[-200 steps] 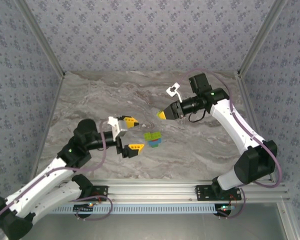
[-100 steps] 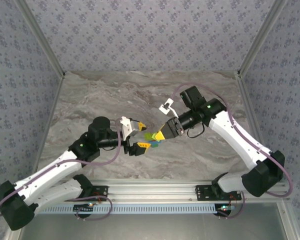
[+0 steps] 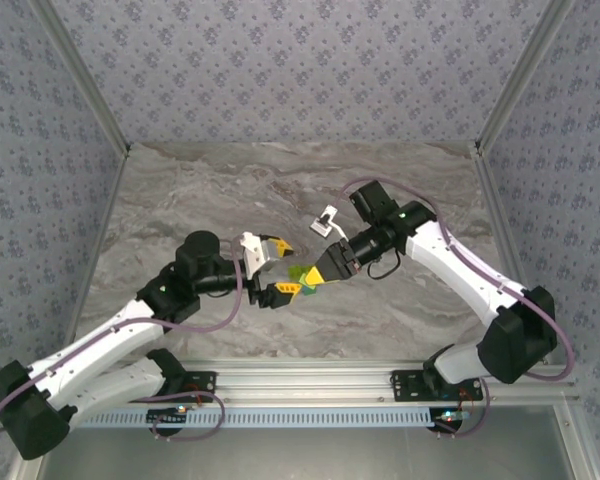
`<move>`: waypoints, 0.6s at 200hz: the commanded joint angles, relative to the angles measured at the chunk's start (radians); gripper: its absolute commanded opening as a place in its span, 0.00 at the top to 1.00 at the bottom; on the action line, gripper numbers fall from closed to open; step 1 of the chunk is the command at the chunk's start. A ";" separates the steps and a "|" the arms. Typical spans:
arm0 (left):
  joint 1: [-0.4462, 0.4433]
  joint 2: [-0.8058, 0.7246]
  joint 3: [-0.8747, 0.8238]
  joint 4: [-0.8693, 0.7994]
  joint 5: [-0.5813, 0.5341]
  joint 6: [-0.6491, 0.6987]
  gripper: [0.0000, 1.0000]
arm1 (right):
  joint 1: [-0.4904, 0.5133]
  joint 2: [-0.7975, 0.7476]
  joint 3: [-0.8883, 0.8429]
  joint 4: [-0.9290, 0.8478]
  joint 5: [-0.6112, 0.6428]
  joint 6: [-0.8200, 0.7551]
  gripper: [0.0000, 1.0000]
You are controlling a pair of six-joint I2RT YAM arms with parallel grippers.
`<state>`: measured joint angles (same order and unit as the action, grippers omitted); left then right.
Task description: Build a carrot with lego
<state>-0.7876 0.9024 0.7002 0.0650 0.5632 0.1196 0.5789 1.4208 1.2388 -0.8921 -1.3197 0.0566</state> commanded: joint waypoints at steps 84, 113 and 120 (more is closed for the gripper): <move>-0.051 0.047 0.103 0.032 0.076 0.040 0.23 | 0.008 0.059 0.080 -0.020 -0.064 -0.020 0.68; -0.065 0.041 0.114 0.017 0.080 0.048 0.30 | 0.007 0.059 0.082 -0.020 -0.065 -0.020 0.68; -0.069 0.039 0.115 0.013 0.081 0.049 0.34 | 0.007 0.061 0.082 -0.020 -0.065 -0.018 0.68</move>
<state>-0.8406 0.9520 0.7666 0.0711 0.6167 0.1497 0.5797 1.4754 1.2987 -0.8940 -1.3514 0.0525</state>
